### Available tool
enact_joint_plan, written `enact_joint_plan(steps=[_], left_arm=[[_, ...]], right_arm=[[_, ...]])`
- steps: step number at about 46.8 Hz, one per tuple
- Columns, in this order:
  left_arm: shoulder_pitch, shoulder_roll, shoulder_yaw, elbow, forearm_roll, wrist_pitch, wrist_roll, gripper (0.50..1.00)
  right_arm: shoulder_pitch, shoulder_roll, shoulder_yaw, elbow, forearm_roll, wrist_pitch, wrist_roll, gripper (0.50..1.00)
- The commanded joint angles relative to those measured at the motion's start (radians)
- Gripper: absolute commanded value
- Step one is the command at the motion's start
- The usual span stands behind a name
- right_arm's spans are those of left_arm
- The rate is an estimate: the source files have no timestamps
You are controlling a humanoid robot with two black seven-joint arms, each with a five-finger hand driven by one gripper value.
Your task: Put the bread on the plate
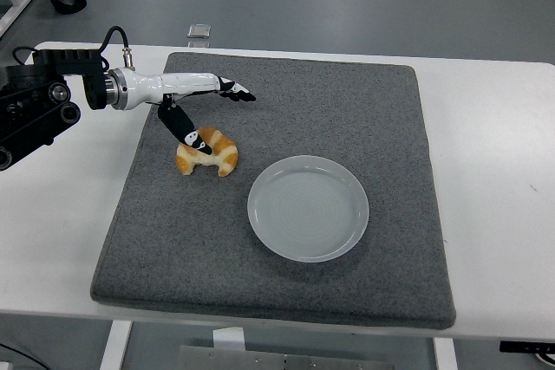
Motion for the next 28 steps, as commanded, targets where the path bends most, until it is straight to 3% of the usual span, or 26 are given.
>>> enact_joint_plan(steps=[1, 28], left_arm=[[0.005, 0.000, 0.000, 0.000, 0.001, 0.003, 0.002, 0.988], [0.013, -0.001, 0.065, 0.005, 0.007, 0.017, 0.005, 0.988]], right_arm=[[0.000, 0.000, 0.000, 0.000, 0.000, 0.000, 0.000, 0.932], [0.000, 0.000, 0.000, 0.000, 0.000, 0.000, 0.000, 0.932]])
